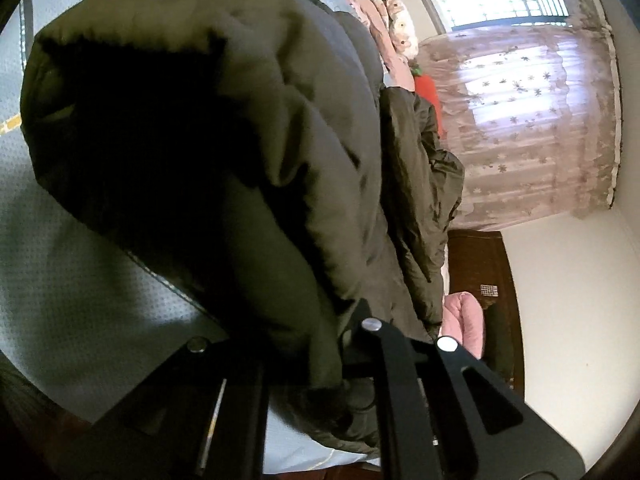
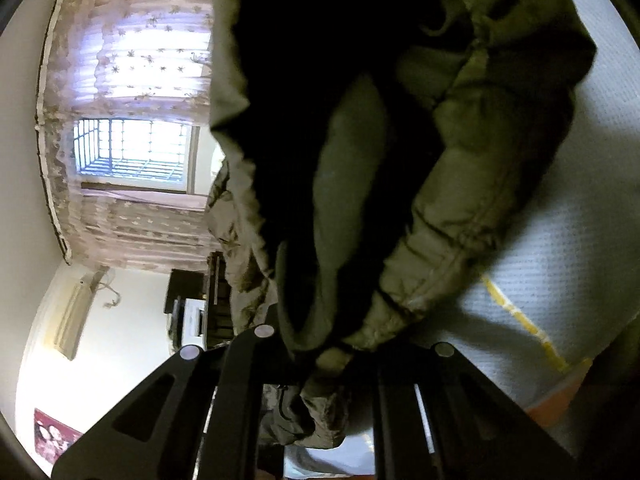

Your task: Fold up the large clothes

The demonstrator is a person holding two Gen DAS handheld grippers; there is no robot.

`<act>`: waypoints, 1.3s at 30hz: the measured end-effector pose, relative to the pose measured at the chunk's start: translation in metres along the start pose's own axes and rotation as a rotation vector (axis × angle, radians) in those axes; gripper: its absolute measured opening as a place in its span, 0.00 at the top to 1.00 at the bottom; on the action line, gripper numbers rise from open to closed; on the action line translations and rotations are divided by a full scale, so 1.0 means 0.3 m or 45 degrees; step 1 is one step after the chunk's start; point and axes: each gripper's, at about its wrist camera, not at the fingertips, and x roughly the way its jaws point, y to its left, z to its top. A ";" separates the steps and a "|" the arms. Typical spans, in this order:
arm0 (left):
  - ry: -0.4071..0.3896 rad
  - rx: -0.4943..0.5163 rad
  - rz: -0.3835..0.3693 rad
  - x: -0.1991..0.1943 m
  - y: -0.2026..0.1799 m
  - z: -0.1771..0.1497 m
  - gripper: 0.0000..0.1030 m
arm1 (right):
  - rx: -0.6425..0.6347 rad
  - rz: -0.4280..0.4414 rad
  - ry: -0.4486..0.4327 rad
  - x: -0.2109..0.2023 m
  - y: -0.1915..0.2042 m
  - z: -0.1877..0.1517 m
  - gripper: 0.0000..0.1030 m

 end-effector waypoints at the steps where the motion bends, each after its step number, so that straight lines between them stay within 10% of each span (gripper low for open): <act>1: 0.001 0.003 0.003 0.000 -0.011 0.000 0.93 | -0.008 -0.001 -0.001 0.000 0.011 0.003 0.90; 24: 0.024 0.152 -0.024 0.010 -0.463 0.278 0.92 | -0.072 0.096 0.032 0.114 0.403 0.259 0.89; 39: 0.097 0.309 0.207 0.401 -0.650 0.598 0.91 | -0.176 -0.041 0.023 0.511 0.548 0.544 0.89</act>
